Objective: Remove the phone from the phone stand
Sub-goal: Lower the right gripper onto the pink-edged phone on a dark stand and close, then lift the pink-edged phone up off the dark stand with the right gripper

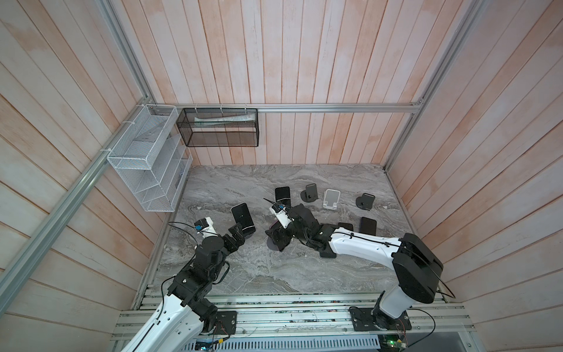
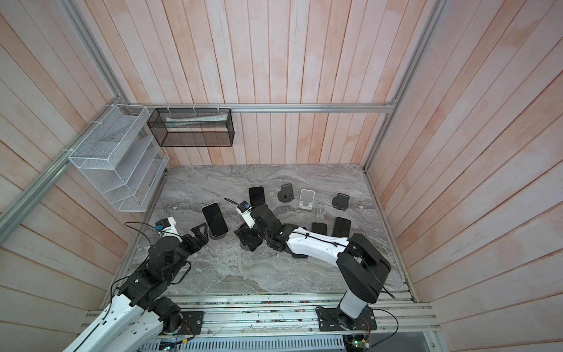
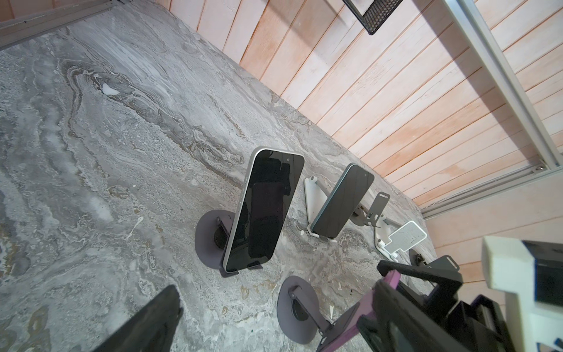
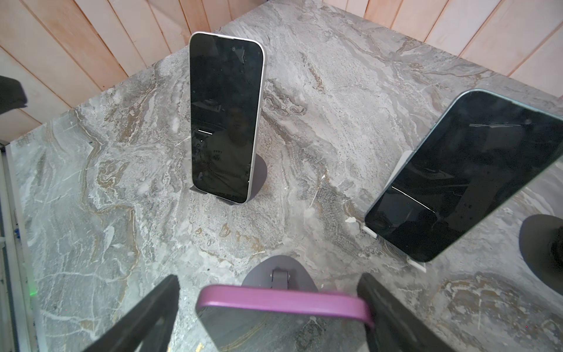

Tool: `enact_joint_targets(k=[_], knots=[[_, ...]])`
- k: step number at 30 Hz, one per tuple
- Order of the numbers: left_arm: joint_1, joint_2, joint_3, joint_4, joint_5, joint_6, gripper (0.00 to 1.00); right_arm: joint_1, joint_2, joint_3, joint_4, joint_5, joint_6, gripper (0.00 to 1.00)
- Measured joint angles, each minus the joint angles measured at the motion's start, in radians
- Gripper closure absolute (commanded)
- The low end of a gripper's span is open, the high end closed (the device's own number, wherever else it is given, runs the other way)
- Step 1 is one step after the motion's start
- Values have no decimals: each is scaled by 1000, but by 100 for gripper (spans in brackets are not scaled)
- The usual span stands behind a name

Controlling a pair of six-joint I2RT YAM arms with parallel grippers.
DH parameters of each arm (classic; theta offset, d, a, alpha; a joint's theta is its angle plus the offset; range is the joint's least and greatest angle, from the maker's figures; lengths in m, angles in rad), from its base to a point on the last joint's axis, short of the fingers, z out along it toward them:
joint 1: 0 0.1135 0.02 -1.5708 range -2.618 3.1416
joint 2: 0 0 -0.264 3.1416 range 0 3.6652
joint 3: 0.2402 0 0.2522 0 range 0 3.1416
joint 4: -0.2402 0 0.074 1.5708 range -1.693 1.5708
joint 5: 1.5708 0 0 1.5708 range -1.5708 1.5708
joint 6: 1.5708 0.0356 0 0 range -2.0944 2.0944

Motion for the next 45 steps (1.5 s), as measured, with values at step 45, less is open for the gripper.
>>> enact_joint_targets(k=[45], knots=[[0, 72, 48, 61, 5, 48, 0, 33, -134, -1, -76, 169, 84, 38]])
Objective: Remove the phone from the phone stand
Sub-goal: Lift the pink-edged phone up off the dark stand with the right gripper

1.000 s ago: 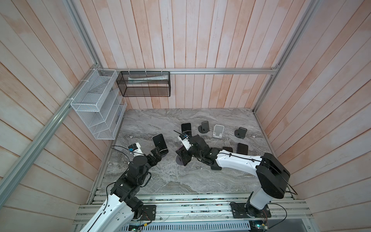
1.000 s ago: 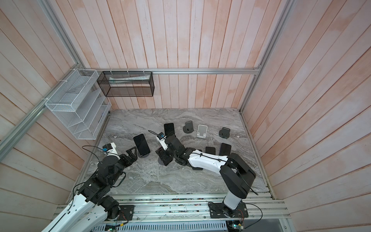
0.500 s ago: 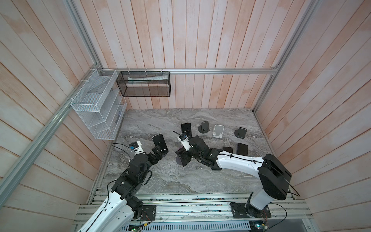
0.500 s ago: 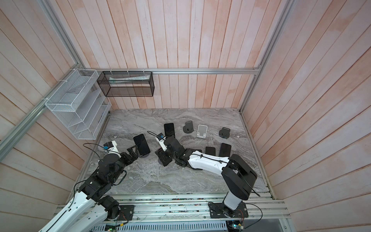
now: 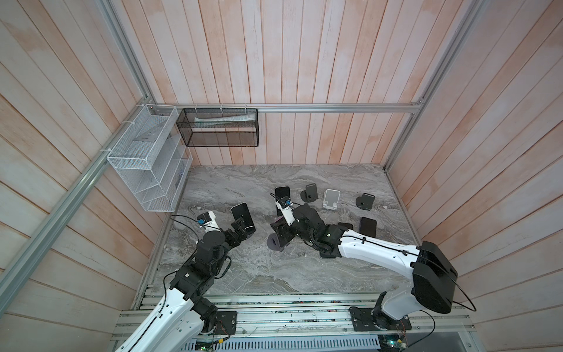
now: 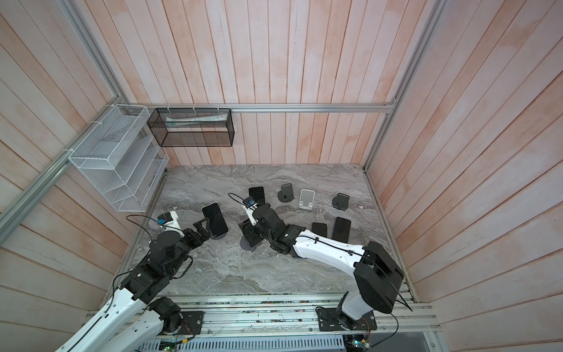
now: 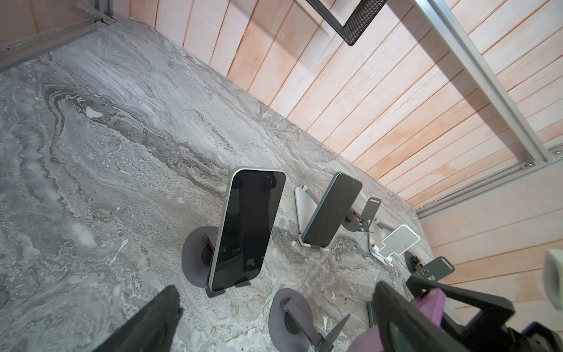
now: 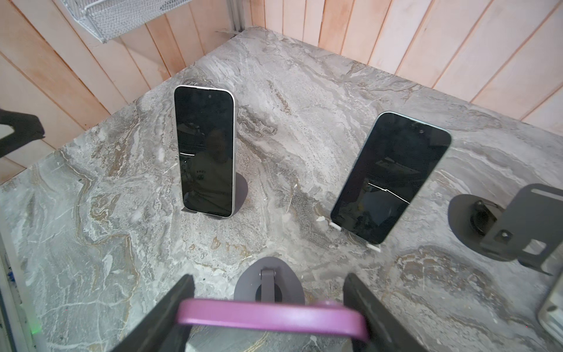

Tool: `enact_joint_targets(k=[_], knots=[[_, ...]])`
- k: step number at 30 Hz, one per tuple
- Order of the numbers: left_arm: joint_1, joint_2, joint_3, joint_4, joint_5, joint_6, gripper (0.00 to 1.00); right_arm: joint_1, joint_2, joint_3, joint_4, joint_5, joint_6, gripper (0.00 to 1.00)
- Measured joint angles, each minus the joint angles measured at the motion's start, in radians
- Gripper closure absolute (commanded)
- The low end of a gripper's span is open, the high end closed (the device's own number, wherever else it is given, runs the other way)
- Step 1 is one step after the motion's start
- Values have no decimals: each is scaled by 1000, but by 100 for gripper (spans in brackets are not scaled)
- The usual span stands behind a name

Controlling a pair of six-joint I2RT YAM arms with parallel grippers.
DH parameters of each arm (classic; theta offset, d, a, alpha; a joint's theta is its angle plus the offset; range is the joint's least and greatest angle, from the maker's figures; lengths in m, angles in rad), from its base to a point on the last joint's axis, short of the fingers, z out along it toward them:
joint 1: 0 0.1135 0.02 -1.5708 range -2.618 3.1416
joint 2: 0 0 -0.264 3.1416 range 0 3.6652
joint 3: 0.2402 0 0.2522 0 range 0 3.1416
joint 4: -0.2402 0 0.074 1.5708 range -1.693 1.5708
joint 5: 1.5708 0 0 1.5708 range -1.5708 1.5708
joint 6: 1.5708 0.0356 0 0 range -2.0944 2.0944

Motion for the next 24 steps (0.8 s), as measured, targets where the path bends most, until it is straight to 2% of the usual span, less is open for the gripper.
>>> enact_joint_targets(k=[12, 24], knots=[[0, 27, 0, 67, 29, 0, 0, 0, -99, -3, -85, 258, 105, 38], [0, 37, 0, 87, 52, 0, 0, -45, -94, -2, -241, 325, 275, 40]])
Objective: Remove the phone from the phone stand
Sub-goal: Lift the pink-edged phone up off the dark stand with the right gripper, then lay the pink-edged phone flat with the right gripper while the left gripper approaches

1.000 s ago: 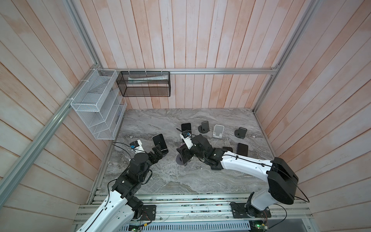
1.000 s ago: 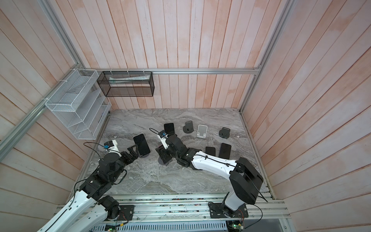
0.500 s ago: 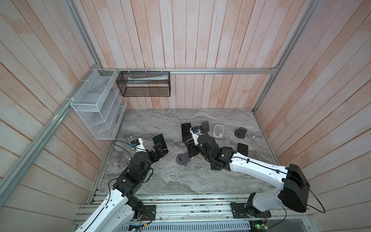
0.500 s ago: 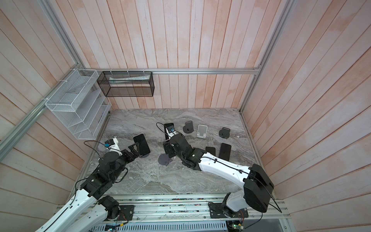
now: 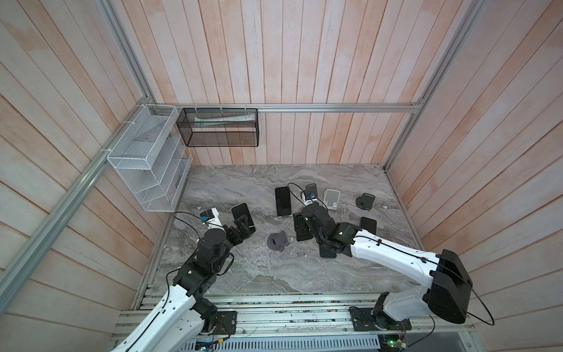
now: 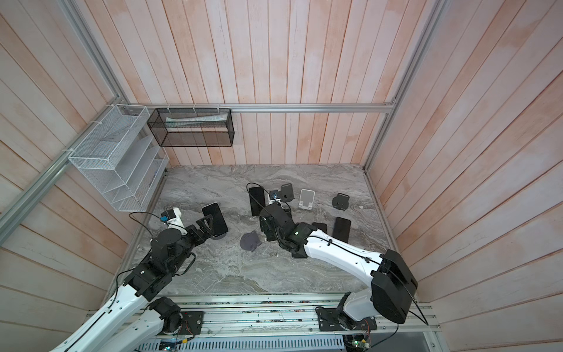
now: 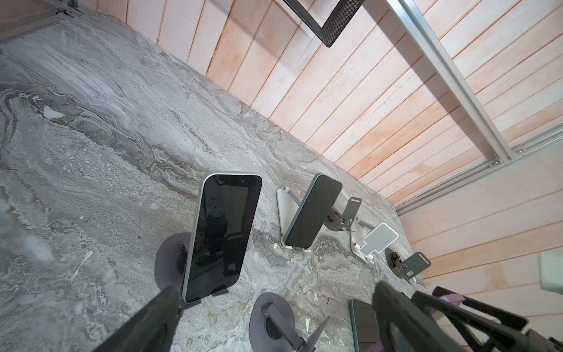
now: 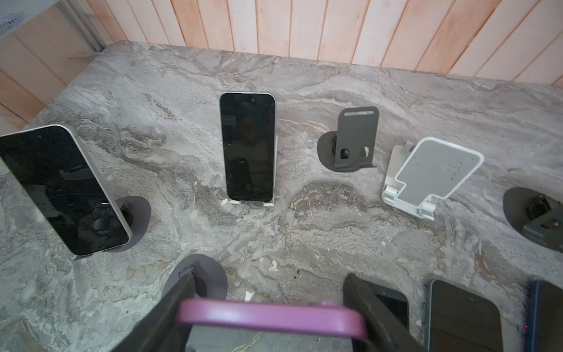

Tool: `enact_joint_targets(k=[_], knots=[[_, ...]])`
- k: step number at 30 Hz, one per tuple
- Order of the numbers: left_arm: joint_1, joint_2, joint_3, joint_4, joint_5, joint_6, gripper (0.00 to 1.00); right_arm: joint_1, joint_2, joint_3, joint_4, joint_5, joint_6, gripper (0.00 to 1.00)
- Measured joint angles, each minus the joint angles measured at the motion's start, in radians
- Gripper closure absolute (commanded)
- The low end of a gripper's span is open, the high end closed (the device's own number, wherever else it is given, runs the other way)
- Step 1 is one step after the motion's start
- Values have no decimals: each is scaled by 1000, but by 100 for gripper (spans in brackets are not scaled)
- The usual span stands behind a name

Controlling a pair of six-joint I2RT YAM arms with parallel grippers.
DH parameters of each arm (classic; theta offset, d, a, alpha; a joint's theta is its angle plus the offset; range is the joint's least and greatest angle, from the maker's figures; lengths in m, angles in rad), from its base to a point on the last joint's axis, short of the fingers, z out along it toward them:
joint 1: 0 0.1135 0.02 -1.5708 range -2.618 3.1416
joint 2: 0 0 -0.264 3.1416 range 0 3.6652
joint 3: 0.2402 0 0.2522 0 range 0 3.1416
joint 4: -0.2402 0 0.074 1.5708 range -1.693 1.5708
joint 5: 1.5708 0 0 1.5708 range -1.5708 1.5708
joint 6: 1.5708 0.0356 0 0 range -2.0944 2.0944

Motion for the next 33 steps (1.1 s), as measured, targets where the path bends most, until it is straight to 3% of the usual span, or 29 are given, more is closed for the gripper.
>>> enact_joint_targets(k=[18, 33], knots=[[0, 27, 0, 21, 58, 1, 0, -75, 181, 50, -112, -104, 110, 41], [0, 77, -1, 74, 192, 7, 0, -128, 322, 97, -87, -166, 128, 41]])
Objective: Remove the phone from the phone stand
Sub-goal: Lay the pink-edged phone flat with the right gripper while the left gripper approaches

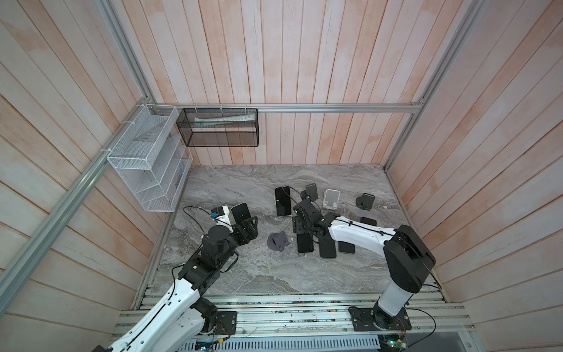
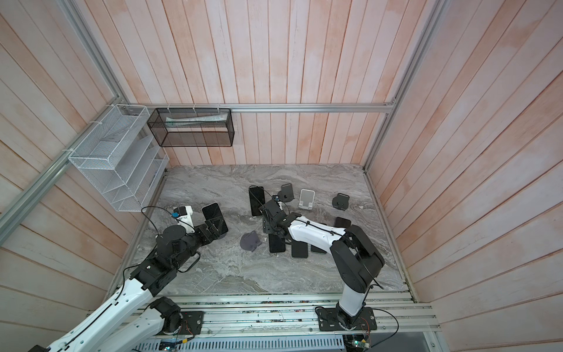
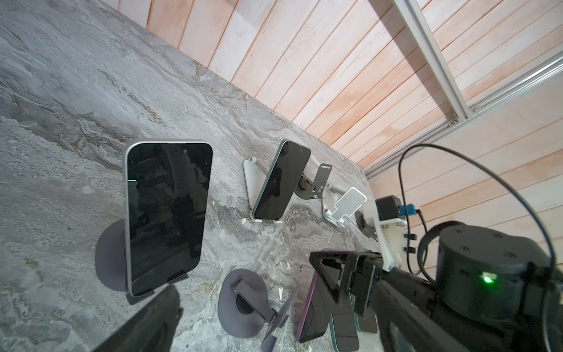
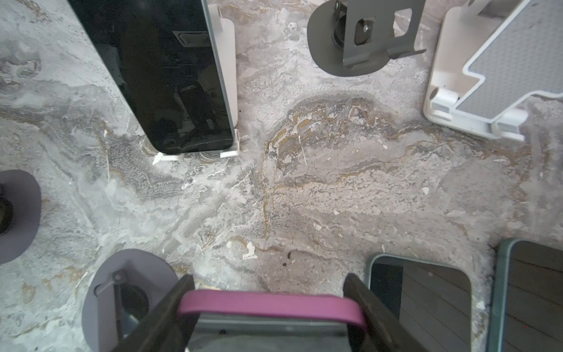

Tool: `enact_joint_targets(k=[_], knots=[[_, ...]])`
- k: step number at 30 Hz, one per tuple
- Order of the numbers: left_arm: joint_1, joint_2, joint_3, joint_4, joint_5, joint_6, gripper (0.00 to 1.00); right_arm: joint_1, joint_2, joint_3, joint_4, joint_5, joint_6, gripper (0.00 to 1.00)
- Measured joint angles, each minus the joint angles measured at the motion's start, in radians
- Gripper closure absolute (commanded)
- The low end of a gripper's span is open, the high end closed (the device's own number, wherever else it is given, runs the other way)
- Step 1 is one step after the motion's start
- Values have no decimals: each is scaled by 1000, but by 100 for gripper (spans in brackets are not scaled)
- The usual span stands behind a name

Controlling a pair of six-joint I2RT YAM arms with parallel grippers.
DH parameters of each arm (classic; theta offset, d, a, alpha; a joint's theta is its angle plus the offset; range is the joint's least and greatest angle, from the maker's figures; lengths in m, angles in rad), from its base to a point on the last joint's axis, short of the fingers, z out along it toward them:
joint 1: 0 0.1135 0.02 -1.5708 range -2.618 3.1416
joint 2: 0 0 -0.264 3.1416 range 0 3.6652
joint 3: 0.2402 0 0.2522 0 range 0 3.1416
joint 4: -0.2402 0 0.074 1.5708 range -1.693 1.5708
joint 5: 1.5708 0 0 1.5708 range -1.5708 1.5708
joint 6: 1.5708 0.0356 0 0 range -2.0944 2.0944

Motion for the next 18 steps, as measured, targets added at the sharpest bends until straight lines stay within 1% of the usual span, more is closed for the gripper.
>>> enact_joint_targets(k=[7, 14, 18], knots=[[0, 11, -12, 49, 56, -7, 0, -19, 61, 9, 20, -23, 6, 41], [1, 74, -37, 138, 217, 0, 1, -24, 121, 10, 36, -66, 23, 39], [1, 102, -45, 156, 280, 8, 2, -24, 137, 10, 35, -74, 30, 38]])
